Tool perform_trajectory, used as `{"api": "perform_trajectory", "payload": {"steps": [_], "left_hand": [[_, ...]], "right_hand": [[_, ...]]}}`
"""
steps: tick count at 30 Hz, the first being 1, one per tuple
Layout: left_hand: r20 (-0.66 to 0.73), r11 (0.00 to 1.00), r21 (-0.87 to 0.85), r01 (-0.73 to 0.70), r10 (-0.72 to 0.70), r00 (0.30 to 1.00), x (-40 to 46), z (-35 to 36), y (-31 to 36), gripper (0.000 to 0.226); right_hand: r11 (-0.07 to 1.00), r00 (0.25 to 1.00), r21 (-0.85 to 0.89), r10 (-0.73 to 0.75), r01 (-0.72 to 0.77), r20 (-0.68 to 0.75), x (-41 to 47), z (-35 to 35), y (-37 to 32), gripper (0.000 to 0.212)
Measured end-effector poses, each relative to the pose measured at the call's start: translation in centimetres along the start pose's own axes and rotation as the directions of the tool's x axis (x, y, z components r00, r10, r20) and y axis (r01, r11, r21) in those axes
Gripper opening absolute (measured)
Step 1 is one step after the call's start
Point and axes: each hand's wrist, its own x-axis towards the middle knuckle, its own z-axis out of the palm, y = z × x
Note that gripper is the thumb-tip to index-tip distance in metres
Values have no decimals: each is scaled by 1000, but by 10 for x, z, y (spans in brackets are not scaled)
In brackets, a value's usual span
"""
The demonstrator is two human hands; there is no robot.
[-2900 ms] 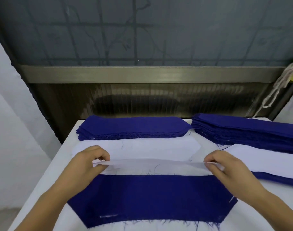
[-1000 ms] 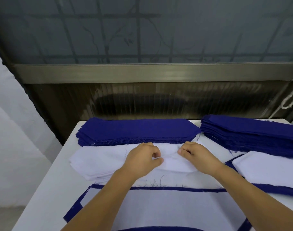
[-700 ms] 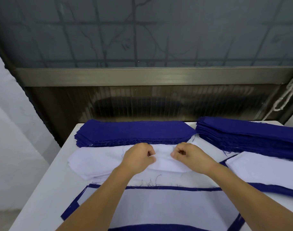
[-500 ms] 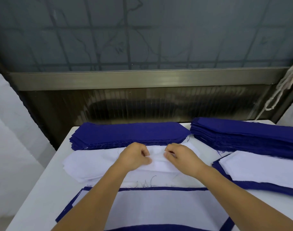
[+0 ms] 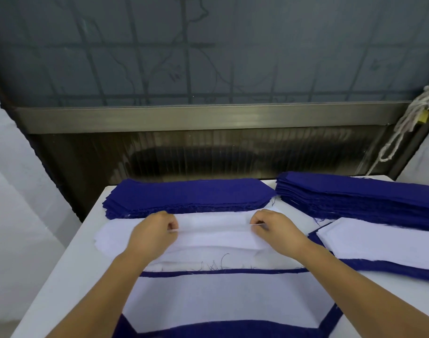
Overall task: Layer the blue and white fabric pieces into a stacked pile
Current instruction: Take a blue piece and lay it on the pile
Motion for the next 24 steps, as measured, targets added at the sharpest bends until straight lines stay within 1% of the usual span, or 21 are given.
{"api": "perform_trajectory", "payload": {"steps": [4, 6, 8, 12, 13, 14, 15, 17, 19, 20, 22, 23, 24], "left_hand": [[-56, 990, 40, 135, -133, 990, -15, -27, -57, 14], [-70, 985, 54, 161, -157, 985, -21, -35, -73, 20], [-55, 988, 52, 144, -142, 988, -27, -42, -74, 22], [-99, 999, 26, 46, -43, 994, -44, -56, -65, 19], [-108, 1000, 8, 6, -5, 994, -50, -61, -63, 17], [-93, 999, -21, -33, 30, 995, -57, -66, -62, 14], [-44, 997, -57, -57, 54, 998, -64, -72, -61, 13], [140, 989, -138, -57, 76, 987, -76, -80, -58, 14], [322, 969, -241, -55, 134, 937, -81, -82, -55, 7], [385, 955, -289, -60, 173, 906, -82, -82, -52, 6], [460, 940, -336, -65, 224, 859, -84, -79, -44, 11], [460, 940, -335, -65, 223, 859, -83, -75, -41, 15], [429, 946, -317, -70, 209, 879, -82, -71, -40, 17]], "right_hand": [[1000, 1000, -14, 0, 0, -9, 0, 2, 5, 11], [1000, 1000, -25, 13, -13, -5, 1, 1, 4, 16], [998, 1000, -54, 14, -15, -8, 0, -3, -2, 17], [996, 989, -91, -33, 20, -141, -22, -21, -20, 15], [996, 988, -84, -45, 32, -149, -33, -28, -22, 12], [997, 991, -67, -47, 39, -128, -45, -36, -22, 10], [999, 996, -37, -35, 32, -77, -58, -44, -21, 12], [998, 996, 53, 16, -21, 85, -83, -59, -16, 10], [983, 968, 160, 47, -89, 248, -102, -69, -11, 8], [971, 947, 203, 56, -125, 315, -108, -71, -9, 8], [960, 916, 209, 89, -183, 392, -114, -71, -6, 12], [960, 916, 196, 112, -199, 385, -116, -69, -4, 12], [960, 928, 190, 132, -208, 348, -116, -67, -2, 12]]}}
